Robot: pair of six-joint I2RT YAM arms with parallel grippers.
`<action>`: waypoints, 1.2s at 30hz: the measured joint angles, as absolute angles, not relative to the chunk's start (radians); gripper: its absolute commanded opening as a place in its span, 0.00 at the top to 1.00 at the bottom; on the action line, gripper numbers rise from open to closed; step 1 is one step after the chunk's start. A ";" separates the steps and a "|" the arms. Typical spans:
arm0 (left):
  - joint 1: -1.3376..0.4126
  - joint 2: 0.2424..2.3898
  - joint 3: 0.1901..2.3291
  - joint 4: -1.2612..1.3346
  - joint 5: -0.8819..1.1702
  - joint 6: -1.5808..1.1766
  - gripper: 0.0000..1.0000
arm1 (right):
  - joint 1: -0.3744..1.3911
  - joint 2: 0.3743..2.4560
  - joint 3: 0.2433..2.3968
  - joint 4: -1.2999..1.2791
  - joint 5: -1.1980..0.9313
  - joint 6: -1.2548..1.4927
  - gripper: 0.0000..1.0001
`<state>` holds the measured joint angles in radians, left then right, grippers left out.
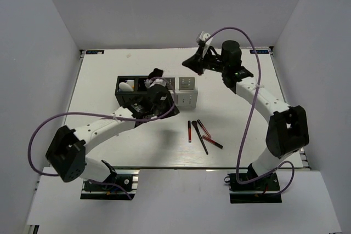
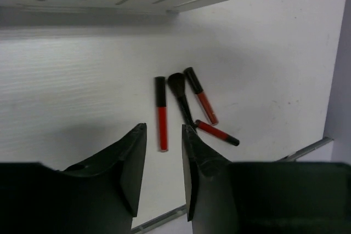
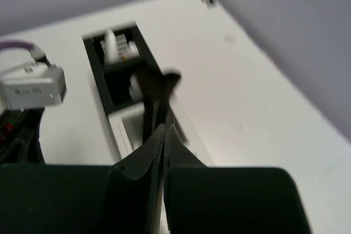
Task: Organize the makeup
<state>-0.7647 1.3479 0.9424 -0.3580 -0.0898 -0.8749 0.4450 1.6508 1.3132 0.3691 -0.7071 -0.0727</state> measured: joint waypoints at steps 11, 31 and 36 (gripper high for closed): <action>-0.892 1.725 1.337 -0.537 -0.072 -0.926 0.59 | 0.241 1.426 1.087 -0.217 -0.580 -0.205 0.70; -1.024 2.051 1.654 -0.900 -0.196 -1.077 0.60 | 0.110 1.262 0.762 -0.258 -0.569 -0.208 0.78; -1.038 2.098 1.684 -0.919 -0.211 -1.096 0.58 | 0.100 1.232 0.727 -0.236 -0.579 -0.208 0.78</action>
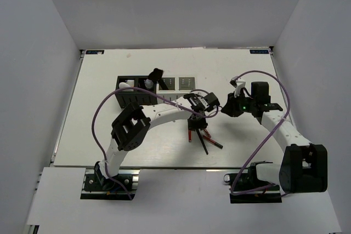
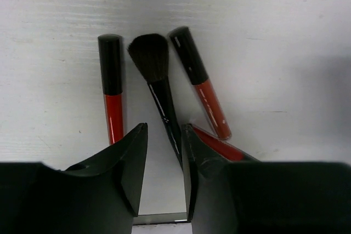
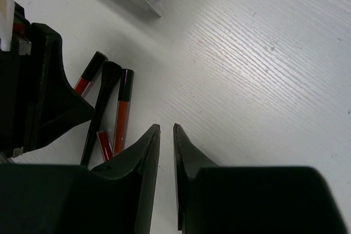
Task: Organize the makeup
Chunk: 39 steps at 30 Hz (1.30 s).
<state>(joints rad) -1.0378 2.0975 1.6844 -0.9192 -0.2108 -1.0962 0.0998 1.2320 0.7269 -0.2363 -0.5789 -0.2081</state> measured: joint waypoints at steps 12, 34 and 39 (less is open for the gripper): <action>-1.041 2.110 1.685 -0.945 -0.236 -1.119 0.56 | 0.086 1.211 0.689 -0.212 -0.580 -0.206 0.78; -1.041 2.188 1.725 -0.934 -0.250 -1.115 0.60 | 0.069 1.209 0.673 -0.208 -0.583 -0.198 0.78; -1.041 2.188 1.728 -0.935 -0.249 -1.115 0.64 | 0.061 1.209 0.673 -0.207 -0.584 -0.198 0.78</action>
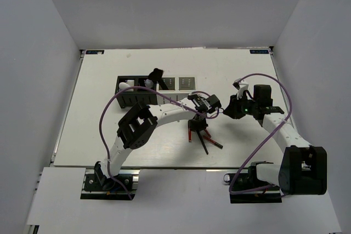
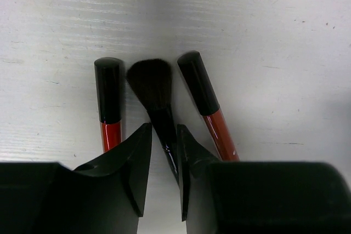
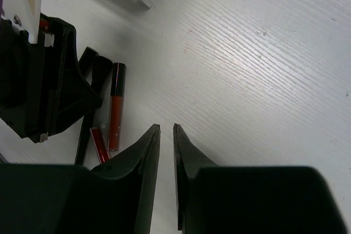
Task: Organize the makeup
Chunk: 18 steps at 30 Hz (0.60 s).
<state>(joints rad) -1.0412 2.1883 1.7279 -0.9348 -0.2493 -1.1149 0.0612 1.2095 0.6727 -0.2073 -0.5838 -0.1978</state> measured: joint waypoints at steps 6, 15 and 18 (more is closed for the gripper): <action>-1.041 2.189 1.728 -0.935 -0.248 -1.116 0.78 | 0.058 1.209 0.673 -0.208 -0.587 -0.198 0.78; -1.041 2.188 1.728 -0.934 -0.249 -1.115 0.92 | 0.056 1.209 0.673 -0.210 -0.595 -0.199 0.78; -1.041 2.186 1.731 -0.934 -0.252 -1.114 0.93 | 0.056 1.209 0.673 -0.211 -0.599 -0.199 0.78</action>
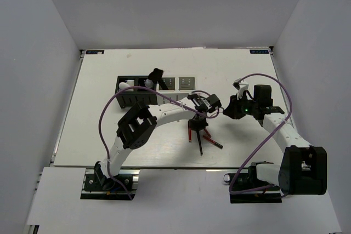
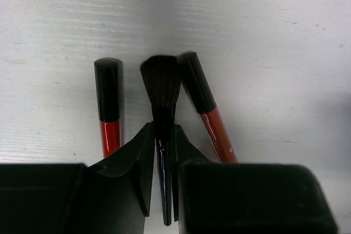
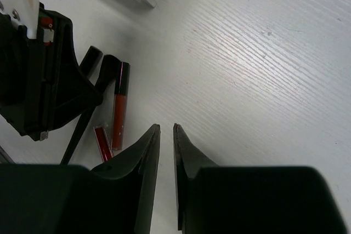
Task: Organize the makeup
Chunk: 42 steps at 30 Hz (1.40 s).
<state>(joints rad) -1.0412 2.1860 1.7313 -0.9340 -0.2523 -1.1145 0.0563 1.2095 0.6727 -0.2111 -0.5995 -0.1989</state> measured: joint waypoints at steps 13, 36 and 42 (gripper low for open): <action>-1.049 1.850 1.701 -0.847 -0.329 -1.069 0.97 | 0.054 1.212 0.674 -0.240 -0.605 -0.223 0.76; -0.802 1.732 1.691 -0.407 -0.982 -0.410 0.99 | 0.055 1.268 0.775 -0.290 -0.596 -0.257 0.76; -0.767 1.798 1.629 -0.245 -0.999 -0.296 0.99 | 0.055 1.272 0.782 -0.295 -0.580 -0.255 0.76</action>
<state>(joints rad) -0.7666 1.7977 1.6291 -0.2451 -0.9993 -0.2958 0.0547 1.2720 0.7818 -0.2947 -0.5797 -0.2546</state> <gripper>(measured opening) 0.255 0.241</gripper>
